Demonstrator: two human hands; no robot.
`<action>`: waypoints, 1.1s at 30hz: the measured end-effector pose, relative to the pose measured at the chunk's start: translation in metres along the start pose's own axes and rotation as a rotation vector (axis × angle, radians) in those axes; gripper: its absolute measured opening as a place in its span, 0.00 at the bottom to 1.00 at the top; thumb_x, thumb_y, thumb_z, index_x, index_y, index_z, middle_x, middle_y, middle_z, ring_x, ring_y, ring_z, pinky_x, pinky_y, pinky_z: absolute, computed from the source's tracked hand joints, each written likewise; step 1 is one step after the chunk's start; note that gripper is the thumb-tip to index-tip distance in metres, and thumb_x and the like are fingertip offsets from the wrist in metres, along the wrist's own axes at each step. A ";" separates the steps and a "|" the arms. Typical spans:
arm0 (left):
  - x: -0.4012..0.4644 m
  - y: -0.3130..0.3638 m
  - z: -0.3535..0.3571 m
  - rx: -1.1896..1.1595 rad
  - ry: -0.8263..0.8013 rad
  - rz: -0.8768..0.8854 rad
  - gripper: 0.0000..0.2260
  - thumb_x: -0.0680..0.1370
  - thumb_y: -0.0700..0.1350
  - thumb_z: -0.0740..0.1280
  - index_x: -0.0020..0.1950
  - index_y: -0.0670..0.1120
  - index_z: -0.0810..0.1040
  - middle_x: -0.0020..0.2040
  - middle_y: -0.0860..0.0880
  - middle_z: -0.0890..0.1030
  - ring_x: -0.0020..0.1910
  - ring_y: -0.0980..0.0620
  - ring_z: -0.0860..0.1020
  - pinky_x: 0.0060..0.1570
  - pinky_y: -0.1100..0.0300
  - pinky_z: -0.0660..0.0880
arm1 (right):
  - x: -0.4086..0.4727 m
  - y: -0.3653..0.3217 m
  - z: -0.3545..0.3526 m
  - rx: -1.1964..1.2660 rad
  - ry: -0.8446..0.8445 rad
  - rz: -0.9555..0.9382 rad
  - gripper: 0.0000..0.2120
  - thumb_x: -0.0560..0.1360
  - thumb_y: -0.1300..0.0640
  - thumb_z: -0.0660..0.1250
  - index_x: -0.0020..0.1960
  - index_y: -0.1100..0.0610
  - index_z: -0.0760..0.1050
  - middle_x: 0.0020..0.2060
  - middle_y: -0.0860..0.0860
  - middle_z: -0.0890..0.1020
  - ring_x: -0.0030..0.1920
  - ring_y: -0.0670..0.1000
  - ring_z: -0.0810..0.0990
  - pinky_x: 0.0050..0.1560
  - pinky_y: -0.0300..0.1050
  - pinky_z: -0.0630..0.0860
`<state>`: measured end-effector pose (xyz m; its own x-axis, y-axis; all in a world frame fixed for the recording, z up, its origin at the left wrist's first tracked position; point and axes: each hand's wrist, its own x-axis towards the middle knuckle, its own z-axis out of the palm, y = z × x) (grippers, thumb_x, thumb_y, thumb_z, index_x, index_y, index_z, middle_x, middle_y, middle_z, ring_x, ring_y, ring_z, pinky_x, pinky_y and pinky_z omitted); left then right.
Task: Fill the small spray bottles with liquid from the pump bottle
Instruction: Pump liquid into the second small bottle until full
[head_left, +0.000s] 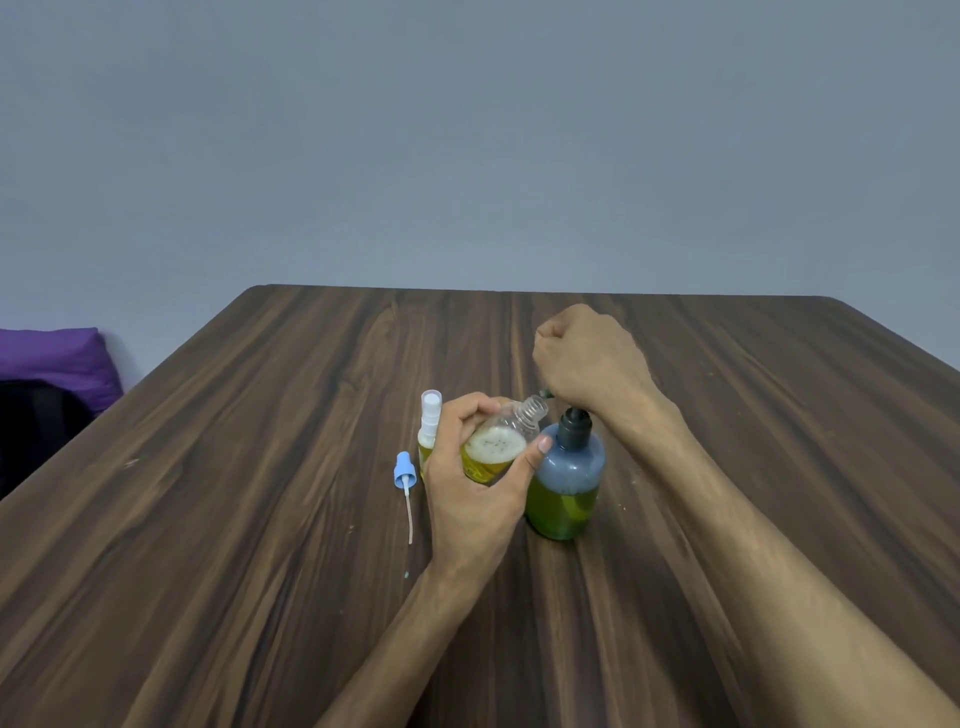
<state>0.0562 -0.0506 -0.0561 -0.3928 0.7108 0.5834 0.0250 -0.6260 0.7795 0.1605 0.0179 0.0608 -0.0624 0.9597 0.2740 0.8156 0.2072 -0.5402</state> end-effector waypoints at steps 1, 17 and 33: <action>0.000 -0.001 0.000 -0.002 -0.003 -0.005 0.22 0.71 0.40 0.82 0.57 0.57 0.77 0.55 0.47 0.85 0.56 0.44 0.85 0.58 0.57 0.81 | 0.000 0.001 0.001 0.005 0.009 0.002 0.17 0.73 0.62 0.58 0.26 0.55 0.66 0.26 0.48 0.73 0.32 0.55 0.71 0.34 0.45 0.65; -0.001 -0.001 0.000 0.008 0.002 0.007 0.22 0.71 0.41 0.82 0.57 0.57 0.77 0.55 0.49 0.85 0.56 0.45 0.85 0.58 0.56 0.81 | -0.004 0.001 0.005 0.000 0.036 0.002 0.16 0.72 0.63 0.58 0.26 0.56 0.64 0.25 0.48 0.69 0.30 0.53 0.66 0.32 0.46 0.63; -0.001 0.000 -0.002 0.035 0.001 0.012 0.21 0.71 0.40 0.82 0.58 0.53 0.77 0.55 0.47 0.85 0.56 0.44 0.85 0.59 0.51 0.82 | -0.003 0.002 0.007 -0.002 0.017 0.005 0.17 0.73 0.63 0.58 0.25 0.55 0.64 0.25 0.48 0.70 0.31 0.55 0.68 0.34 0.48 0.66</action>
<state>0.0549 -0.0517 -0.0569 -0.3936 0.7029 0.5925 0.0616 -0.6229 0.7799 0.1583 0.0169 0.0538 -0.0480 0.9574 0.2848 0.8173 0.2016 -0.5399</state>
